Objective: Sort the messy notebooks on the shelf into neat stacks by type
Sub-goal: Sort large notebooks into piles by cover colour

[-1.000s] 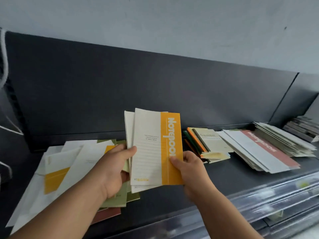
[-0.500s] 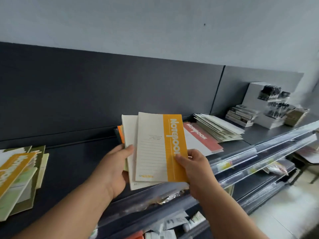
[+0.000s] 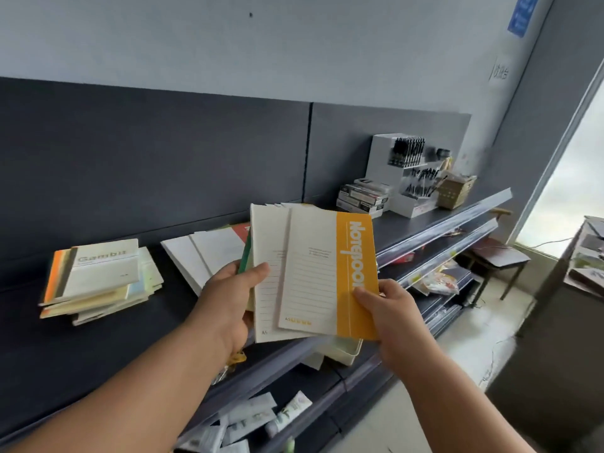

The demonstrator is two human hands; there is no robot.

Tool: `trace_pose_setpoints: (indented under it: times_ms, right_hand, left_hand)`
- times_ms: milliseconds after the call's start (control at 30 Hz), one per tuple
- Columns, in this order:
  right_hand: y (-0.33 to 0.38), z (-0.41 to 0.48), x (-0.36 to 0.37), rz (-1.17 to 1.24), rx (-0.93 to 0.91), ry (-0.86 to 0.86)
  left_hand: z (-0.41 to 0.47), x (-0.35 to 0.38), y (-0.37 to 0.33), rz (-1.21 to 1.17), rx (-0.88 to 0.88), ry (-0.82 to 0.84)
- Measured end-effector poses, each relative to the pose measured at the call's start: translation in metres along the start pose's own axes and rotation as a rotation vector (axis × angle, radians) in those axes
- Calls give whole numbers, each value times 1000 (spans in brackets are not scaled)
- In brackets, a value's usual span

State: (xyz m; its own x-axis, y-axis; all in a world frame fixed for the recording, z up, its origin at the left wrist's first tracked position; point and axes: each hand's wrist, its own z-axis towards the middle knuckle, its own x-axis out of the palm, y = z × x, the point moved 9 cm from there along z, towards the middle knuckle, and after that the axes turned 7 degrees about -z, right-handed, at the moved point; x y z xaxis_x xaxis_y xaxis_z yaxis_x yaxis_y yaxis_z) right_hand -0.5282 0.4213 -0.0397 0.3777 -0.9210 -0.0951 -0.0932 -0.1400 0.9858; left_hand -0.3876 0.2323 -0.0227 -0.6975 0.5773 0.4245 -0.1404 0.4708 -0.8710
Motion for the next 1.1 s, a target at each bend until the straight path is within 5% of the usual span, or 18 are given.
trace_pose_setpoints:
  times_ms: [300, 767, 1100]
  right_hand:
    - [-10, 77, -19, 61, 83, 77]
    - [23, 238, -62, 80, 71, -79]
    - [28, 350, 8, -82, 77, 252]
  left_hand:
    - [81, 73, 18, 18, -18, 52]
    - [236, 94, -15, -63, 87, -145]
    - [247, 70, -30, -52, 220, -413]
